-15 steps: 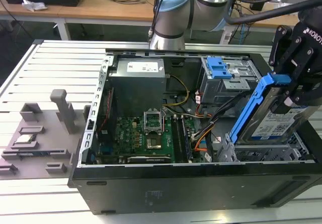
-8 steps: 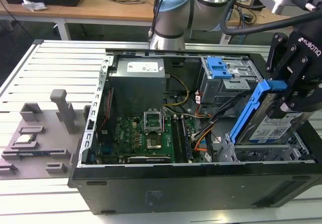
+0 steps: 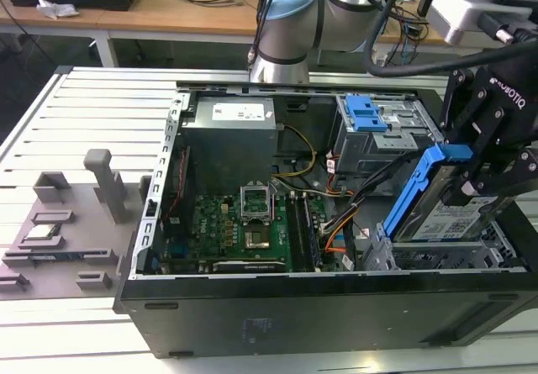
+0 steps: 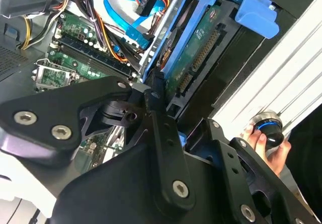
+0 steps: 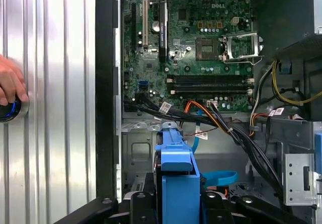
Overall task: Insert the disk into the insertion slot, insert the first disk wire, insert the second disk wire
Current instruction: 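Insert the disk into the insertion slot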
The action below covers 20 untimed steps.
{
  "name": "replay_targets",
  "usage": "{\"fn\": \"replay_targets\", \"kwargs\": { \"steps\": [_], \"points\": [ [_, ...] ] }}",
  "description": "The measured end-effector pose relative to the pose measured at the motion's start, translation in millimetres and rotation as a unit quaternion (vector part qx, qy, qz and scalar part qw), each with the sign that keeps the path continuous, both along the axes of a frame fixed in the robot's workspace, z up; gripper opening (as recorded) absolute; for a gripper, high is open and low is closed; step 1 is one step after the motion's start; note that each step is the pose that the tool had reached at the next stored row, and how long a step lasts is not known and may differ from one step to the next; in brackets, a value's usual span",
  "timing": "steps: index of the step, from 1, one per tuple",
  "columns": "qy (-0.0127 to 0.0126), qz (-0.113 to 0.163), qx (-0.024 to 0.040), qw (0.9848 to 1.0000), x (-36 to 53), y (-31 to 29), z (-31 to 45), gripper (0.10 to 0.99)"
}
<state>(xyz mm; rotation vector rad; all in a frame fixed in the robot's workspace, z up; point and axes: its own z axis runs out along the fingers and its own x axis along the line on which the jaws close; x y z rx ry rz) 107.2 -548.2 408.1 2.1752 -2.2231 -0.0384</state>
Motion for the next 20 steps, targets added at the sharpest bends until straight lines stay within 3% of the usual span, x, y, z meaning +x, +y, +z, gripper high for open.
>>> {"fn": "replay_targets", "kwargs": {
  "steps": [10, 16, 17, 20],
  "points": [
    [0.0, 0.0, -0.0009, 1.0, 0.0, 0.0, -15.9, 0.361],
    [0.0, 0.0, -0.0024, 1.0, 0.0, -0.1, -16.3, 0.373],
    [0.0, 0.0, -0.0026, 1.0, 0.0, 0.0, -16.4, 0.439],
    [0.0, 0.0, -0.0032, 1.0, 0.0, 0.0, -16.5, 0.424]
  ]
}}
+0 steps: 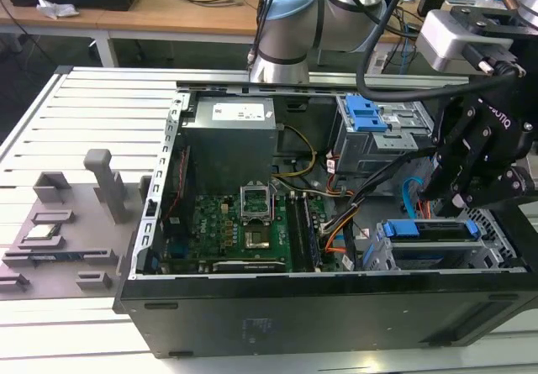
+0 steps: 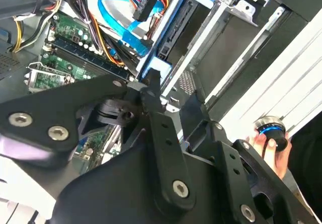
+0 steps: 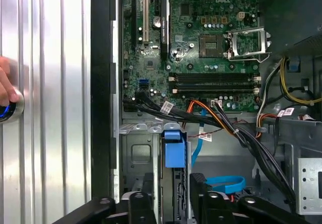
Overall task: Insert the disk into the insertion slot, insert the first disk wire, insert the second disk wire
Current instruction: 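Insert the disk into the insertion slot, then insert the first disk wire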
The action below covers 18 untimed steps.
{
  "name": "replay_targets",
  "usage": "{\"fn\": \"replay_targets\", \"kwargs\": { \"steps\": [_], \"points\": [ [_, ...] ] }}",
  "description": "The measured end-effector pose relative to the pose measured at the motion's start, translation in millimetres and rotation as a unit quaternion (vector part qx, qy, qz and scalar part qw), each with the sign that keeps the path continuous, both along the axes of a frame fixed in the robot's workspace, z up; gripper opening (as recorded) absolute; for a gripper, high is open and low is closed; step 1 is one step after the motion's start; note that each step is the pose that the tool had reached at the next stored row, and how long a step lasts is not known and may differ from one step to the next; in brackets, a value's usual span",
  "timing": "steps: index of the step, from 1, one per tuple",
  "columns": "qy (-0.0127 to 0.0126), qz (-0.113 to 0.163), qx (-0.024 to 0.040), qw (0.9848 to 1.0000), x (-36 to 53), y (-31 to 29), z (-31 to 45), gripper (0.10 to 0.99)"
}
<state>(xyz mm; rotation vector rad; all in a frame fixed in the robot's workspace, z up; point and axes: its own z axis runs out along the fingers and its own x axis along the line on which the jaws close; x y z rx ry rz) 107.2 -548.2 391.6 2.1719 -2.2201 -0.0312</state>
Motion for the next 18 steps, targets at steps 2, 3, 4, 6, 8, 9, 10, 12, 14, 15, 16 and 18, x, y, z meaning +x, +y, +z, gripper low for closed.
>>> {"fn": "replay_targets", "kwargs": {
  "steps": [2, 3, 4, 6, 8, 9, 10, 12, 14, 15, 16, 18],
  "points": [
    [0.0, 0.0, -0.0004, 1.0, 0.0, 0.0, 0.0, 0.357],
    [0.0, 0.0, -0.0008, 1.0, 0.0, 0.0, 0.0, 0.231],
    [0.0, 0.0, -0.001, 1.0, 0.0, 0.0, 0.0, 0.173],
    [0.0, 0.0, -0.0015, 1.0, 0.0, 0.0, 0.0, 0.106],
    [0.0, 0.0, -0.0025, 1.0, 0.0, 0.0, 0.0, 0.106],
    [0.0, 0.0, -0.0029, 1.0, 0.0, 0.0, 0.0, 0.106],
    [0.0, 0.0, -0.0031, 1.0, 0.2, 0.0, 0.0, 0.106],
    [0.0, 0.0, -0.0033, 1.0, 5.5, 0.3, -1.9, 0.106],
    [0.0001, 0.0, -0.0042, 1.0, 12.6, 1.2, -5.2, 0.106],
    [0.0002, 0.0, -0.0046, 1.0, 15.8, 2.1, -6.4, 0.106],
    [0.0003, 0.0, -0.0051, 1.0, 19.9, 3.6, -7.8, 0.106],
    [0.0004, 0.0, -0.0055, 1.0, 27.6, 8.6, -10.0, 0.106]
  ]
}}
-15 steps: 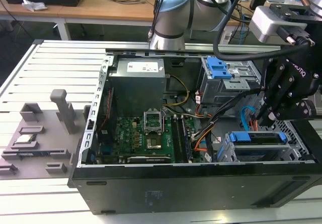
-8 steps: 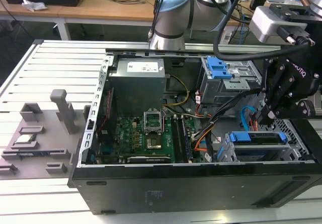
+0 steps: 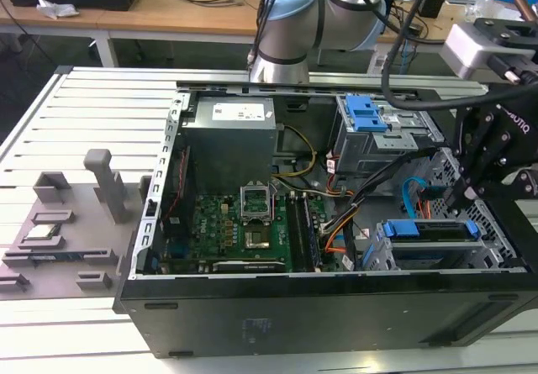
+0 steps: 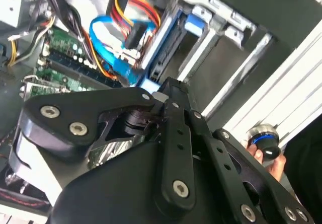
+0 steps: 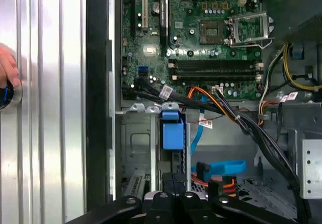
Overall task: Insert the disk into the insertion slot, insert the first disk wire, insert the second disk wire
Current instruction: 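Insert the first disk wire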
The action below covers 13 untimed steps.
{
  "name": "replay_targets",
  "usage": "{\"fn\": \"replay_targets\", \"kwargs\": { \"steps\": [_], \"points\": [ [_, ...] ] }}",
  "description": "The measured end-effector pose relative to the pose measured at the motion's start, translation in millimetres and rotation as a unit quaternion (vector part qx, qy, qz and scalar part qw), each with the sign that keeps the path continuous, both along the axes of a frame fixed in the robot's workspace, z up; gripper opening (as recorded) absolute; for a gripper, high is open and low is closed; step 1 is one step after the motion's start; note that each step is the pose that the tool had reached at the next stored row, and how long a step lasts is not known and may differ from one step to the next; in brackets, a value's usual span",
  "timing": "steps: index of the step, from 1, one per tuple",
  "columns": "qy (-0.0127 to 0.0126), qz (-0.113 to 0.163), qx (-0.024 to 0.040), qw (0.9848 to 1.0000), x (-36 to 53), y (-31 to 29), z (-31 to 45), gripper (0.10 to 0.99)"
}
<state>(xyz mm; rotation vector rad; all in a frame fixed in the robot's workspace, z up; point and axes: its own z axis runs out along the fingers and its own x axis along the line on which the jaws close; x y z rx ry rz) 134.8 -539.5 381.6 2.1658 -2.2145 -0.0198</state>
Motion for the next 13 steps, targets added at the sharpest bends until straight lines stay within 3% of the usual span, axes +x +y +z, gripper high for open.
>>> {"fn": "replay_targets", "kwargs": {
  "steps": [5, 7, 12, 13],
  "points": [
    [0.0, 0.0, -0.0018, 1.0, 11.2, 26.3, -5.4, 0.106],
    [0.0, 0.0, -0.0028, 1.0, 13.3, 37.0, -11.3, 0.106],
    [0.0, 0.0, -0.0028, 1.0, 14.4, 38.1, -12.5, 0.114],
    [0.0, 0.0, -0.0028, 1.0, 14.4, 38.1, -12.5, 0.169]
  ]
}}
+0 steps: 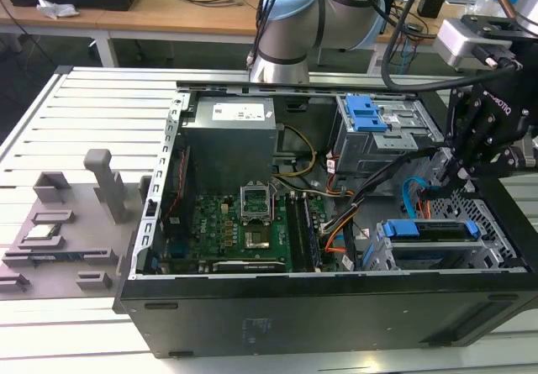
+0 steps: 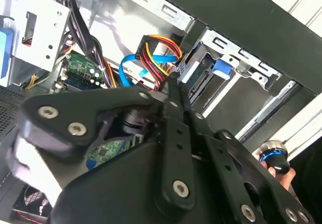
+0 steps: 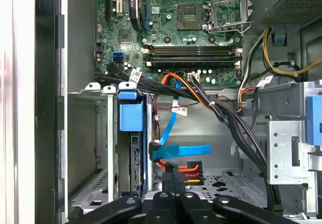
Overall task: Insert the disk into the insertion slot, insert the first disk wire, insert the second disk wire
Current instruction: 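Insert the first disk wire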
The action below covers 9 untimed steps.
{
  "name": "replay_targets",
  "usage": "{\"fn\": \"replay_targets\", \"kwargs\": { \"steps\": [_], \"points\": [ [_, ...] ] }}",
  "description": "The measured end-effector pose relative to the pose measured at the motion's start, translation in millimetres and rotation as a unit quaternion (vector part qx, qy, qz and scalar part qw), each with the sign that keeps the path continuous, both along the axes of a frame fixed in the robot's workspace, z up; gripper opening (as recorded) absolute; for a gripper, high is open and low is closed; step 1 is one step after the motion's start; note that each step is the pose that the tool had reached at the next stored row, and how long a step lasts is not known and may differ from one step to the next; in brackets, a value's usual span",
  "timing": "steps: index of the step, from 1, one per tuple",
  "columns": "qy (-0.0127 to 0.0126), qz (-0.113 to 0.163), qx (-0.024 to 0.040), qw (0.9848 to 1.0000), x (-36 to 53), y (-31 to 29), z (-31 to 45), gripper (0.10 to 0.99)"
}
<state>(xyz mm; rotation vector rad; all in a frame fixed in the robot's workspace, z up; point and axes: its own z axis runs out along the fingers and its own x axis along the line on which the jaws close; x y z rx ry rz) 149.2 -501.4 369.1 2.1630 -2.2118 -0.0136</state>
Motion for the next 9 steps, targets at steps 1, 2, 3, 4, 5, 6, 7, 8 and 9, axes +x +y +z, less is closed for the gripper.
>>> {"fn": "replay_targets", "kwargs": {
  "steps": [1, 2, 3, 4, 5, 6, 7, 8, 9],
  "points": [
    [0.0, 0.0, 0.0, 1.0, 0.0, 0.0, 0.0, 0.235],
    [0.0, 0.0, 0.0, 1.0, 0.0, 0.0, 0.0, 0.298],
    [0.0, 0.0, 0.0, 1.0, 0.0, 0.0, 0.0, 0.298],
    [0.0, 0.0, -0.0001, 1.0, 0.0, 0.0, -0.1, 0.361],
    [0.0, 0.0, -0.0012, 1.0, 0.0, 0.1, -1.7, 0.361],
    [0.0, 0.0, -0.0027, 1.0, 0.0, 0.1, -2.8, 0.361],
    [0.0, 0.0, -0.0035, 1.0, 0.0, 0.1, -5.6, 0.361],
    [0.0, 0.0, -0.0041, 1.0, -0.1, 0.1, -9.5, 0.361],
    [0.0, 0.0, -0.0041, 1.0, -0.1, 0.1, -11.5, 0.361]
  ]
}}
